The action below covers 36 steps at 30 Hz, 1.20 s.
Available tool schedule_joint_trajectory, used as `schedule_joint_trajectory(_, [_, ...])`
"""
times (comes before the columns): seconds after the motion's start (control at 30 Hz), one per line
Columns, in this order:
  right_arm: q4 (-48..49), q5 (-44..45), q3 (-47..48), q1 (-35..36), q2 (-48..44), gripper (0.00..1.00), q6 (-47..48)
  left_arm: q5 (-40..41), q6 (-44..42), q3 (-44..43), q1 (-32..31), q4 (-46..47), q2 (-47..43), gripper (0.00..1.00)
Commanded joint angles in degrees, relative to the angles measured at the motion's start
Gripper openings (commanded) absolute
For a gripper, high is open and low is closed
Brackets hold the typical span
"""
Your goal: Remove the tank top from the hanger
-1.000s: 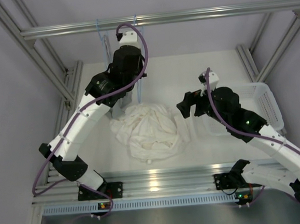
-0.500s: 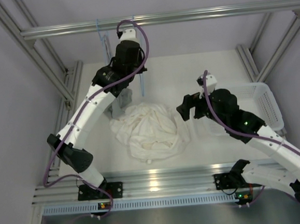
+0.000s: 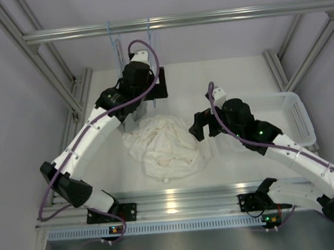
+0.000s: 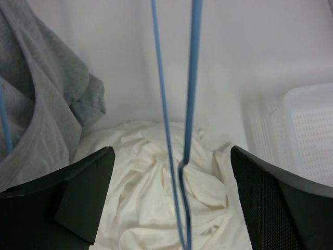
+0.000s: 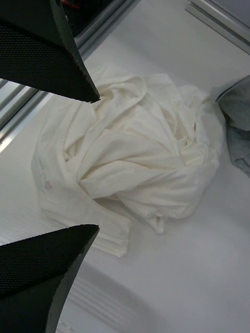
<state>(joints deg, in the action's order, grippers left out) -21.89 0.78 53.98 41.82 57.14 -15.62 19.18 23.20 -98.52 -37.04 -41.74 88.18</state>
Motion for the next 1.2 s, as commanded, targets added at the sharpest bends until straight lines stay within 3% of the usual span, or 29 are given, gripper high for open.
schedule_joint_trajectory(0.0, [5.80,-7.44,-1.15,-0.34,3.76,0.99,-0.29,-5.81,0.09,2.44,-0.23,0.43,-11.59,0.99])
schedule_joint_trajectory(0.3, [13.35,-7.11,-2.03,4.66,12.98,0.99,-1.70,-9.60,0.97,21.77,-0.14,-3.43,-36.64,0.99])
schedule_joint_trajectory(0.4, [15.03,0.60,-1.24,10.19,17.11,0.99,-0.91,-11.18,-1.48,26.08,-0.14,-2.75,-47.78,0.99])
schedule_joint_trajectory(0.53, [21.51,13.95,-3.34,16.09,20.63,0.99,-0.38,-8.29,-5.97,38.54,-0.14,4.37,-63.89,0.99])
schedule_joint_trajectory(0.6, [25.91,16.00,-4.84,17.67,21.86,0.99,-0.38,-5.74,-6.32,40.68,-0.14,4.65,-69.60,0.99])
schedule_joint_trajectory(0.77, [39.35,13.47,-11.26,18.47,24.14,0.99,3.48,-2.66,-7.47,47.44,-0.14,6.40,-75.43,0.99])
schedule_joint_trajectory(0.97, [33.58,16.98,-5.91,18.56,34.33,0.99,6.66,-2.66,-7.91,49.83,-0.23,7.55,-75.26,0.99])
schedule_joint_trajectory(1.17, [34.63,8.99,-5.02,19.25,40.66,1.00,1.65,-1.95,-7.91,50.53,-0.14,7.55,-76.40,0.99])
